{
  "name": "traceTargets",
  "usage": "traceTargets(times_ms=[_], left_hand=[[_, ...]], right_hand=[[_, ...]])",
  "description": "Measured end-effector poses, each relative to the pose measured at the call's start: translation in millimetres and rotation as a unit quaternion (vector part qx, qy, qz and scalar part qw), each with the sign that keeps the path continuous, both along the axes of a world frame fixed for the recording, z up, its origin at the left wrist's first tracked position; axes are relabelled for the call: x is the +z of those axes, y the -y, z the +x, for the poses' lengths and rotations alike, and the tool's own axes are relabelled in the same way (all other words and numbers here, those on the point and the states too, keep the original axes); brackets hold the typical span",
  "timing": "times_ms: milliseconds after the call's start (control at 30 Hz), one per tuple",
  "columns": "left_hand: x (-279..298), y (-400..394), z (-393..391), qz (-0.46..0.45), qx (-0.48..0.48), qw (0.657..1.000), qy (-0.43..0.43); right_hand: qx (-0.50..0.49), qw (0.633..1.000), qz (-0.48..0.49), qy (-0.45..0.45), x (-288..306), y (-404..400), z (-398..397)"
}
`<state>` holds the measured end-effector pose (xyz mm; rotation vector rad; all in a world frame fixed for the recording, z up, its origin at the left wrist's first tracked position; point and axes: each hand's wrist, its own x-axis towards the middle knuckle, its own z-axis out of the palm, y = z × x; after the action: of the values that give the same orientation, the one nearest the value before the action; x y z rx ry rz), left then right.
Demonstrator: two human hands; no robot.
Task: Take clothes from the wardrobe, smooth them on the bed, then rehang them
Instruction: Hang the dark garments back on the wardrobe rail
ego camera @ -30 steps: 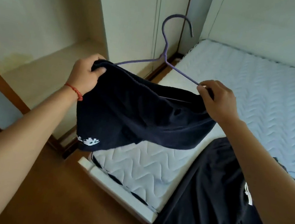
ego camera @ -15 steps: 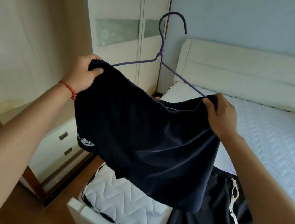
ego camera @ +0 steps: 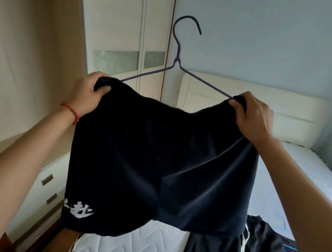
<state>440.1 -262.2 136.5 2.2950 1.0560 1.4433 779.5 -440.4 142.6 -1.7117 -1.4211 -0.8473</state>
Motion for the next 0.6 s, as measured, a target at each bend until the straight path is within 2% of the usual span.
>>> traceTargets(times_ms=[233,400,600], left_hand=[[3.3,-18.7,0.7,-0.059,-0.029,0.997,-0.039],[14.4,1.1,28.8,-0.006,-0.073,0.992,-0.108],[-8.3,27.6,83.7,-0.083,-0.155,0.981,-0.084]], right_hand=[[-0.018,0.998,0.042,0.034,16.9,6.1,-1.5],[0.004,0.995,0.075,0.061,8.0,13.5,-7.0],[0.005,1.000,0.015,0.005,-42.4,19.7,6.5]])
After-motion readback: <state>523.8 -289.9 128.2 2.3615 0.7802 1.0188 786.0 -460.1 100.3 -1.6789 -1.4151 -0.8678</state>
